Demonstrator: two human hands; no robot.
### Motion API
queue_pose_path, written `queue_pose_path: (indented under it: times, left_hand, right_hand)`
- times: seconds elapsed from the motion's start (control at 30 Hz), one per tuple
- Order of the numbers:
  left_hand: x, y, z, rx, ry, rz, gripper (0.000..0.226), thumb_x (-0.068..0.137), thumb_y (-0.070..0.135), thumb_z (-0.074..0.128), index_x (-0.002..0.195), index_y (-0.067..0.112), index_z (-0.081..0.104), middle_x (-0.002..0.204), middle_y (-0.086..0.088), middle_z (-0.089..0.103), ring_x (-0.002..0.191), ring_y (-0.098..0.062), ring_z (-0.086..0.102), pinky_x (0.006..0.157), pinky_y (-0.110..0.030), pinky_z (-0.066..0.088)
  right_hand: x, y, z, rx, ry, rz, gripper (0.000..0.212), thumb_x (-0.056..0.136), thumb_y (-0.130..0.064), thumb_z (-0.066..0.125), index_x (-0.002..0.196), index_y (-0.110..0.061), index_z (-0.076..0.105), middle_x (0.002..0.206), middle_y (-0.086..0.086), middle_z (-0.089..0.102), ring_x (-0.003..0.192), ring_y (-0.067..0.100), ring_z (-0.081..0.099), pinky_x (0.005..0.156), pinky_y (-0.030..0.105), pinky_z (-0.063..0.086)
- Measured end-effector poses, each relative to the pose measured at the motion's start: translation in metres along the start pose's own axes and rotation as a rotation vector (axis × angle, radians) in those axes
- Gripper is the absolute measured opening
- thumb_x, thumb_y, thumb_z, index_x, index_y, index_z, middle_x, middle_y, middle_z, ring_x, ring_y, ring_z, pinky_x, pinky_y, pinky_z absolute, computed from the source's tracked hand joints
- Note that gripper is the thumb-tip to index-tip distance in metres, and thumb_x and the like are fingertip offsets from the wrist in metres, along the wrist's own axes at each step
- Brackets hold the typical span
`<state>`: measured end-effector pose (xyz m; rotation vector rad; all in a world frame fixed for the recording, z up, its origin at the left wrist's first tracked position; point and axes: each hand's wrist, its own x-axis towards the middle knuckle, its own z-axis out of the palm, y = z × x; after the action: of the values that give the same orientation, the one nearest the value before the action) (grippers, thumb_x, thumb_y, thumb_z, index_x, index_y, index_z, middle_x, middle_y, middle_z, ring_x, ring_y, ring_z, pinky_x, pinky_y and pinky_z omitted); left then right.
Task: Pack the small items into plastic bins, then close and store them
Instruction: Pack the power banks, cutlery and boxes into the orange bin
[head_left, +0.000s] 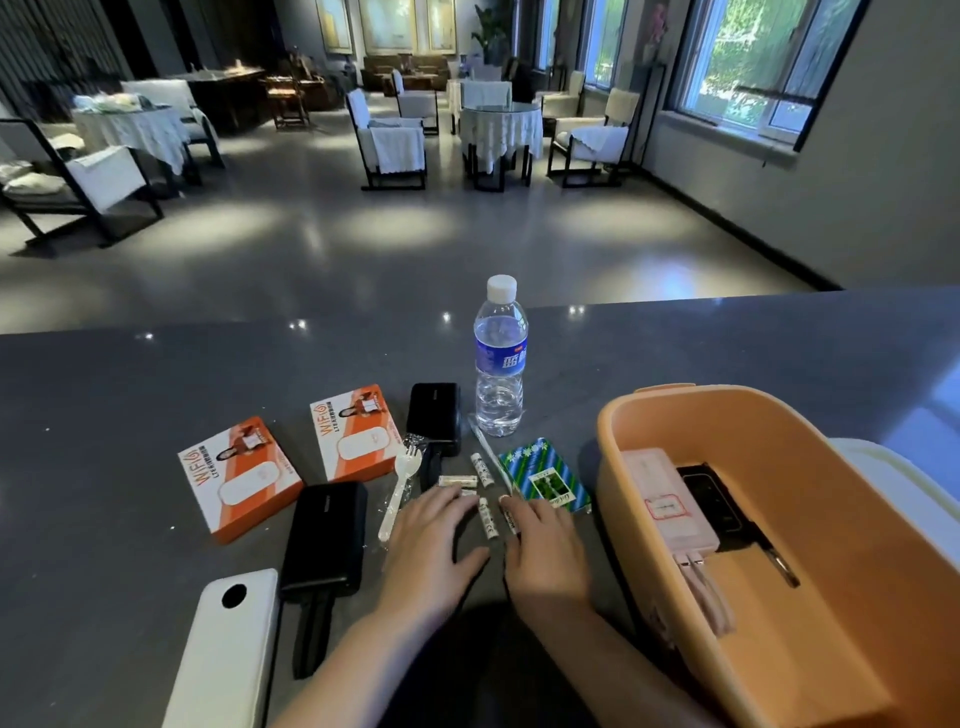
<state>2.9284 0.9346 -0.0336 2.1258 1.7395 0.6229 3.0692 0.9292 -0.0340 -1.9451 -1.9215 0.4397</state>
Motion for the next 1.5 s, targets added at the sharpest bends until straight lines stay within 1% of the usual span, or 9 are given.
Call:
queue_pose_path:
  times: [0.13,0.27,0.4,0.6,0.67,0.83,1.17,1.33,1.5]
  left_hand:
    - [0.013,-0.003,0.008,0.13,-0.089,0.113,0.061,0.089,0.048,0.051,0.145,0.035,0.03,0.155,0.017,0.019,0.143,-0.005,0.006,0.114,-0.028,-0.008]
    - [0.016,-0.004,0.013,0.148,-0.113,0.165,0.057,0.091,0.047,0.047,0.145,0.035,0.031,0.154,0.019,0.021,0.143,-0.002,0.006,0.111,-0.024,-0.014]
    - [-0.002,-0.008,0.014,0.132,-0.046,0.216,0.05,0.09,0.045,0.053,0.137,0.031,0.046,0.145,0.017,0.04,0.14,-0.004,0.023,0.114,-0.024,-0.009]
    - [-0.041,-0.009,0.012,0.025,0.011,0.179,0.043,0.077,0.033,0.069,0.118,0.028,0.063,0.123,0.015,0.058,0.117,-0.01,0.051,0.099,-0.02,0.03]
    - [-0.048,-0.01,0.009,-0.008,0.011,0.155,0.044,0.069,0.028,0.076,0.112,0.025,0.067,0.117,0.013,0.062,0.109,-0.011,0.057,0.09,-0.017,0.031]
    - [-0.056,-0.01,0.002,-0.026,0.014,0.072,0.046,0.071,0.027,0.078,0.115,0.027,0.066,0.121,0.014,0.06,0.114,-0.011,0.054,0.09,-0.02,0.032]
    - [-0.067,-0.014,0.003,-0.046,-0.001,0.034,0.048,0.068,0.026,0.082,0.114,0.026,0.067,0.119,0.015,0.061,0.112,-0.013,0.055,0.092,-0.028,0.04]
    - [-0.064,-0.016,0.008,-0.065,-0.029,0.044,0.05,0.061,0.014,0.088,0.108,0.018,0.071,0.113,0.005,0.068,0.102,-0.023,0.063,0.086,-0.039,0.047]
    - [-0.057,-0.014,0.011,-0.072,0.015,0.129,0.052,0.051,0.0,0.09,0.1,0.01,0.074,0.103,-0.006,0.071,0.091,-0.032,0.066,0.082,-0.037,0.045]
  right_hand:
    - [0.004,0.004,0.008,-0.121,-0.031,-0.017,0.052,0.096,-0.024,0.041,0.147,-0.033,0.034,0.141,-0.01,0.044,0.126,0.016,0.037,0.097,0.028,0.037]
    - [-0.015,0.004,0.001,-0.11,0.125,-0.11,0.05,0.063,-0.015,0.085,0.111,-0.02,0.072,0.095,-0.004,0.07,0.083,0.02,0.065,0.061,0.028,0.053]
    - [-0.038,0.016,0.006,-0.094,0.01,-0.129,0.049,0.093,-0.027,0.052,0.142,-0.029,0.044,0.128,-0.012,0.053,0.116,0.016,0.046,0.092,0.03,0.04]
    - [-0.054,0.02,0.001,-0.011,-0.121,-0.174,0.049,0.094,-0.02,0.052,0.142,-0.021,0.042,0.149,-0.007,0.036,0.136,0.015,0.032,0.111,0.023,0.021]
    - [-0.048,0.017,-0.005,-0.037,-0.164,-0.23,0.045,0.096,-0.02,0.047,0.141,-0.02,0.042,0.154,-0.008,0.029,0.14,0.009,0.025,0.11,0.014,0.011]
    - [-0.027,-0.002,-0.028,-0.153,-0.258,-0.18,0.023,0.095,-0.014,0.046,0.117,-0.013,0.053,0.125,0.004,0.053,0.119,0.019,0.045,0.09,0.031,0.034]
    - [-0.046,-0.001,-0.033,-0.233,-0.372,-0.134,0.042,0.091,-0.003,0.055,0.132,-0.01,0.05,0.137,0.006,0.045,0.125,0.025,0.042,0.101,0.033,0.034]
    - [-0.055,-0.005,-0.033,-0.15,-0.334,-0.04,0.044,0.089,-0.031,0.064,0.126,-0.008,0.055,0.131,0.01,0.048,0.118,0.028,0.047,0.094,0.033,0.037]
    - [-0.056,-0.014,-0.031,-0.197,-0.293,0.019,0.037,0.093,-0.023,0.058,0.126,-0.006,0.053,0.131,0.014,0.048,0.121,0.031,0.044,0.096,0.036,0.035]
